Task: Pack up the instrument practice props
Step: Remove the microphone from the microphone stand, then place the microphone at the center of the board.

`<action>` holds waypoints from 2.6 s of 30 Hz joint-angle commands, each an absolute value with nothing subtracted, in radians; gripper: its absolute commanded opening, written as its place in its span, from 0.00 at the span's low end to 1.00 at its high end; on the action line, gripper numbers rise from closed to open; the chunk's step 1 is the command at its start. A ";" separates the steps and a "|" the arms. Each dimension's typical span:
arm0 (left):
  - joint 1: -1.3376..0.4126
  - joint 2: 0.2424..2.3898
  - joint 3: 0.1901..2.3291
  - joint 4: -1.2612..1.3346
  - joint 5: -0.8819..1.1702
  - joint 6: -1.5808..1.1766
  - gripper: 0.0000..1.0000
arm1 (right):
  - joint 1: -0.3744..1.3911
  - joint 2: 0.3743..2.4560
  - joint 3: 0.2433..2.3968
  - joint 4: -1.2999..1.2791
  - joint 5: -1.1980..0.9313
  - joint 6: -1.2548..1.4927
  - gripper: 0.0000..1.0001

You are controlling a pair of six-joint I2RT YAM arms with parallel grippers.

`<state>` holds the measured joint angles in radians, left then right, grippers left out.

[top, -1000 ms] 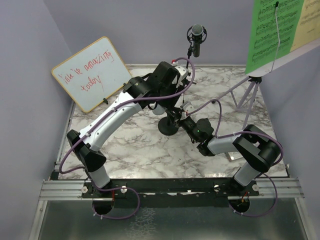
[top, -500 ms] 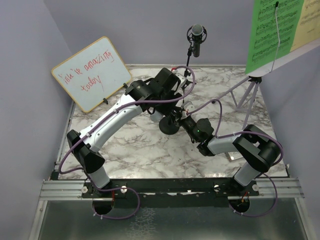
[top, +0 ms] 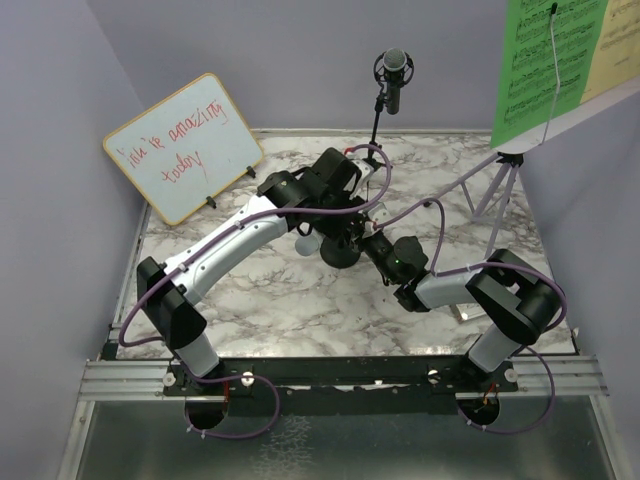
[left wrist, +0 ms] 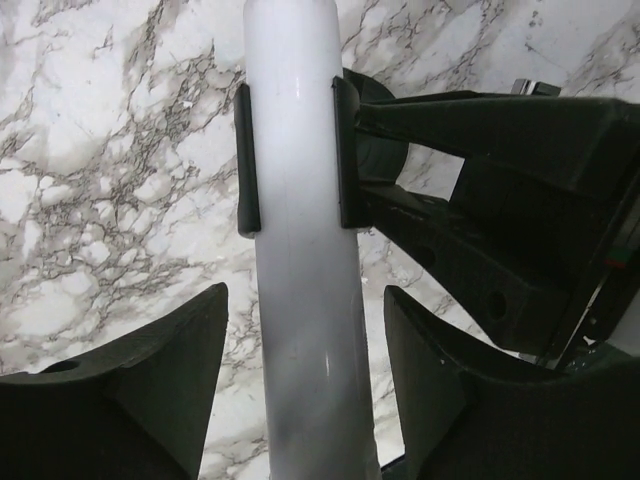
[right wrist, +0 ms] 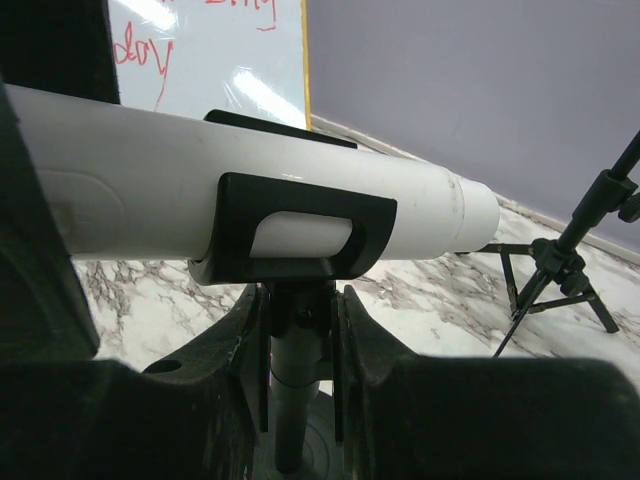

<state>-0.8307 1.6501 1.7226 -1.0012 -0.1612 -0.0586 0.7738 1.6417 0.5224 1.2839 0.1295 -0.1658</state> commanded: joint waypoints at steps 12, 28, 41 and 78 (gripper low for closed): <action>-0.831 1.591 1.666 -0.934 -0.129 -0.051 0.13 | 0.767 1.704 0.517 1.144 0.208 -0.201 0.01; -0.830 1.442 1.534 -0.955 -0.102 -0.070 0.00 | 0.714 1.737 0.541 1.071 0.267 -0.163 0.01; -0.824 1.338 1.480 -0.974 -0.072 -0.095 0.00 | 0.682 1.768 0.549 1.048 0.269 -0.158 0.00; -0.498 1.202 0.944 -0.330 -0.278 0.210 0.00 | 0.662 1.731 0.572 0.973 0.209 -0.082 0.01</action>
<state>-0.5945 1.1877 1.0302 -0.6220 -0.2577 0.0822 0.6769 1.7031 0.6109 1.2327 0.1967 -0.0864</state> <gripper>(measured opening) 0.378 0.272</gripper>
